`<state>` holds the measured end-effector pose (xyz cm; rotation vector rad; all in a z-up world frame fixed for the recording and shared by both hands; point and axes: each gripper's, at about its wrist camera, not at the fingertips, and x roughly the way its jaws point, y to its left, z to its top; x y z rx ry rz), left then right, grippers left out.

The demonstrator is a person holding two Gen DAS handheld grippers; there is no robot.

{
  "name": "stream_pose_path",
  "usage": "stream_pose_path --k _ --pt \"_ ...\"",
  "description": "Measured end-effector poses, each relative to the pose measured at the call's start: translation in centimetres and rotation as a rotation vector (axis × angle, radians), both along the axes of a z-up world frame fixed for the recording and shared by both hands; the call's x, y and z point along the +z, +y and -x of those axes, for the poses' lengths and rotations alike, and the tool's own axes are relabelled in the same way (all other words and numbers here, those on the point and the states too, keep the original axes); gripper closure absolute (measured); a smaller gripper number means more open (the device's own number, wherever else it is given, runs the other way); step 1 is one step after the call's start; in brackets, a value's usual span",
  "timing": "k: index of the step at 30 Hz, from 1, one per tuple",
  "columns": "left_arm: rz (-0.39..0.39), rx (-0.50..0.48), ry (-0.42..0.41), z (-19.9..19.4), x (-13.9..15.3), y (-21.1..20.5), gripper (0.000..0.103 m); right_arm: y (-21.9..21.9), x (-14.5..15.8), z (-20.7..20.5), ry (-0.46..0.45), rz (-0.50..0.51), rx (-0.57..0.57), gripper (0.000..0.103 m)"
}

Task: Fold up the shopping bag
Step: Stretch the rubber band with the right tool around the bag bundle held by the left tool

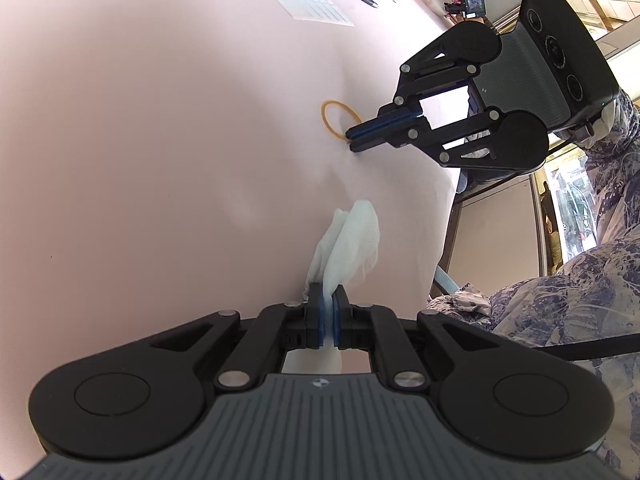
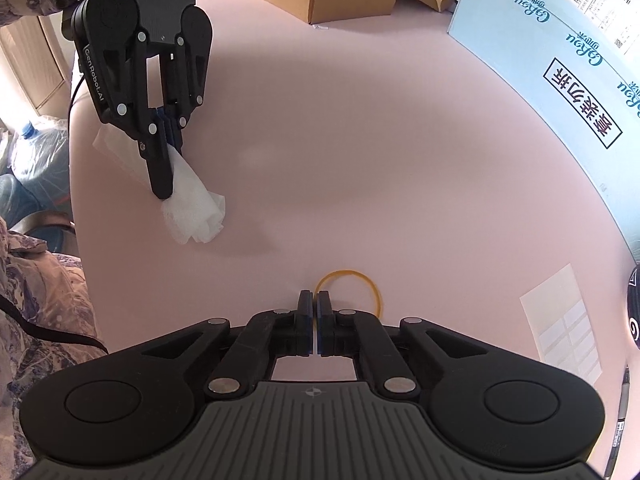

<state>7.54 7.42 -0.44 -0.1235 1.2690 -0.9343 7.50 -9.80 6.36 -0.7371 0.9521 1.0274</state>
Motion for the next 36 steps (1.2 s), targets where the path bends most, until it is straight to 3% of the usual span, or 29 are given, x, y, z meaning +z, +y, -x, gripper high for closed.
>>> stream_pose_path --k 6,11,19,36 --pt "-0.004 0.006 -0.001 0.2 0.1 0.8 0.097 -1.0 1.9 0.6 0.075 -0.162 -0.035 0.101" --pt "-0.004 0.006 -0.005 0.4 0.2 1.2 0.097 0.7 2.5 1.7 0.164 -0.288 0.014 0.101" --pt "0.01 -0.019 -0.022 1.2 0.3 2.0 0.097 2.7 2.0 1.2 0.257 -0.342 0.008 0.101" --pt "0.08 0.028 -0.044 2.5 -0.4 3.6 0.097 0.6 -1.3 0.7 0.464 -0.419 -0.142 0.1"
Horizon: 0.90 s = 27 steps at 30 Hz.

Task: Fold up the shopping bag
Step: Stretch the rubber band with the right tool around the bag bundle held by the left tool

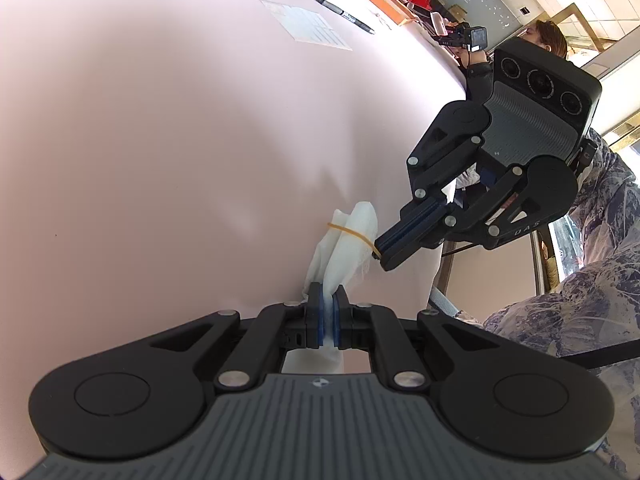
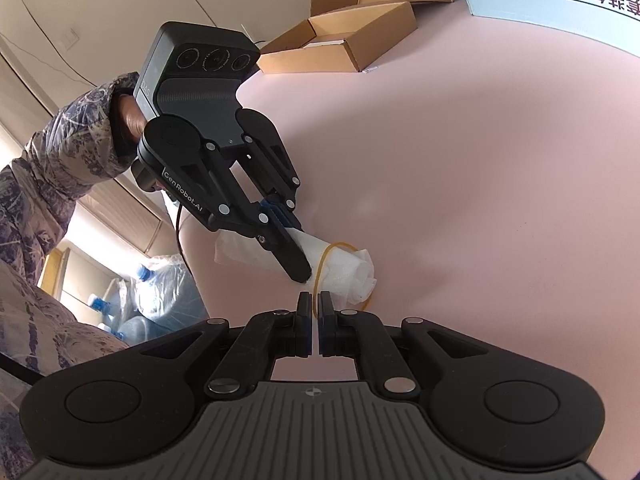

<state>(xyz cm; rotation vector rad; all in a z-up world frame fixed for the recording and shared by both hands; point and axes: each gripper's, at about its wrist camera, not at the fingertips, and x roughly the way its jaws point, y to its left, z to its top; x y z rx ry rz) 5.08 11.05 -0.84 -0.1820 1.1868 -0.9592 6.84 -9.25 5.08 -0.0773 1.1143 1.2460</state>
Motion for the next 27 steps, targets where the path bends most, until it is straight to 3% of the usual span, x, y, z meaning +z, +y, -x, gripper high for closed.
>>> stream_pose_path --k 6,10,14,20,27 --pt "0.049 0.03 -0.013 0.8 -0.1 1.3 0.097 1.4 0.0 -0.4 -0.024 -0.041 0.02 0.099" --pt "0.086 0.058 -0.004 1.4 -0.6 1.7 0.097 1.9 0.1 -0.7 -0.038 -0.072 0.033 0.089" --pt "0.081 0.056 -0.012 1.6 -0.5 1.1 0.097 1.3 1.2 0.0 -0.114 -0.038 0.073 0.081" --pt "0.075 0.032 -0.005 0.8 -0.8 0.1 0.097 -1.3 3.8 -1.2 -0.256 -0.011 -0.007 0.079" --pt "0.032 -0.003 -0.049 1.0 -0.3 -0.6 0.097 -0.9 0.9 -1.3 -0.18 -0.017 0.042 0.079"
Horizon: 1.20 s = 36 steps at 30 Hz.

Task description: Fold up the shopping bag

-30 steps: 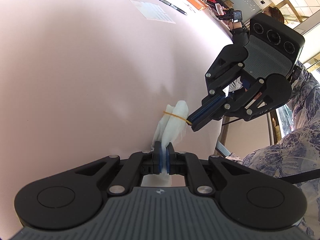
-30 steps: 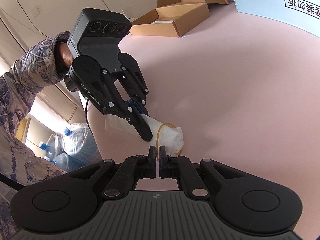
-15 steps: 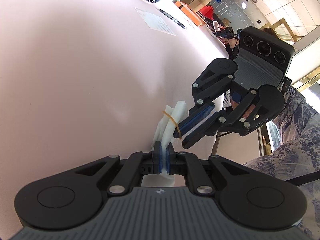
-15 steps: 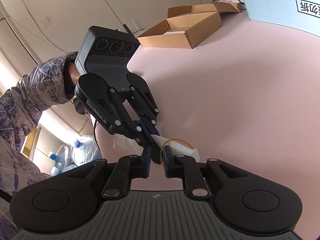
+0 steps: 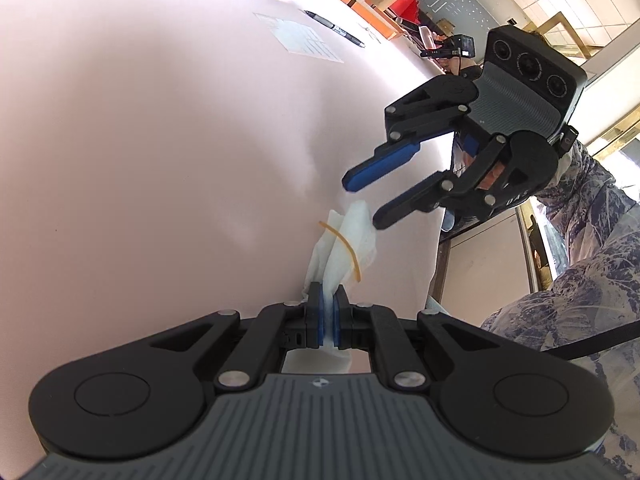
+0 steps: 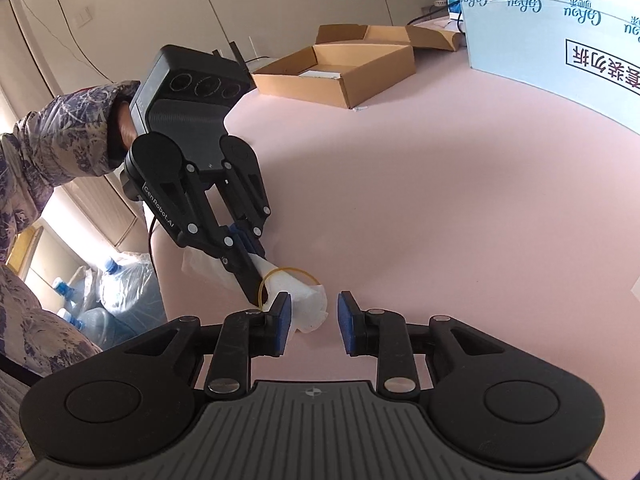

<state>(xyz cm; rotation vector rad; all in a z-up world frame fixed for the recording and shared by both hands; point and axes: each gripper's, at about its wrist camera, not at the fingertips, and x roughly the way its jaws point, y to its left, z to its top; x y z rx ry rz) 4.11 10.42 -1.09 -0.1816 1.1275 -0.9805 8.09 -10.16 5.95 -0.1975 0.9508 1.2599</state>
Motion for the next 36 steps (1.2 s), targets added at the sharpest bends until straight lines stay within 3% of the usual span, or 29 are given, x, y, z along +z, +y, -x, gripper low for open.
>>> stream_pose_path --k 8,15,23,25,27,31,34,36 --pt "-0.054 -0.065 -0.047 0.5 1.0 -0.7 0.097 0.0 -1.0 0.0 0.009 -0.016 0.045 0.078" --pt "-0.072 -0.087 -0.026 0.3 1.4 -0.4 0.097 0.3 -1.3 1.1 0.005 -0.044 0.049 0.078" --pt "-0.131 -0.123 -0.087 0.9 2.9 -1.3 0.093 -0.2 -1.6 3.0 -0.055 -0.055 0.005 0.086" --pt "-0.144 -0.093 -0.129 2.0 4.1 -1.4 0.073 -0.3 -1.7 3.2 -0.068 -0.062 -0.007 0.087" --pt "-0.149 -0.047 -0.212 3.3 5.3 -0.9 0.067 -0.4 -1.8 3.6 -0.088 -0.069 -0.011 0.088" --pt "-0.03 0.168 -0.407 7.7 8.0 0.2 0.071 -0.6 -1.9 4.0 -0.125 -0.082 -0.017 0.089" --pt "-0.014 0.26 -0.601 11.7 8.1 -1.2 0.085 -0.7 -1.9 4.4 -0.149 -0.096 -0.017 0.092" --pt "-0.016 0.291 -0.631 12.7 6.9 -2.8 0.087 -0.8 -1.8 4.7 -0.169 -0.098 -0.014 0.092"
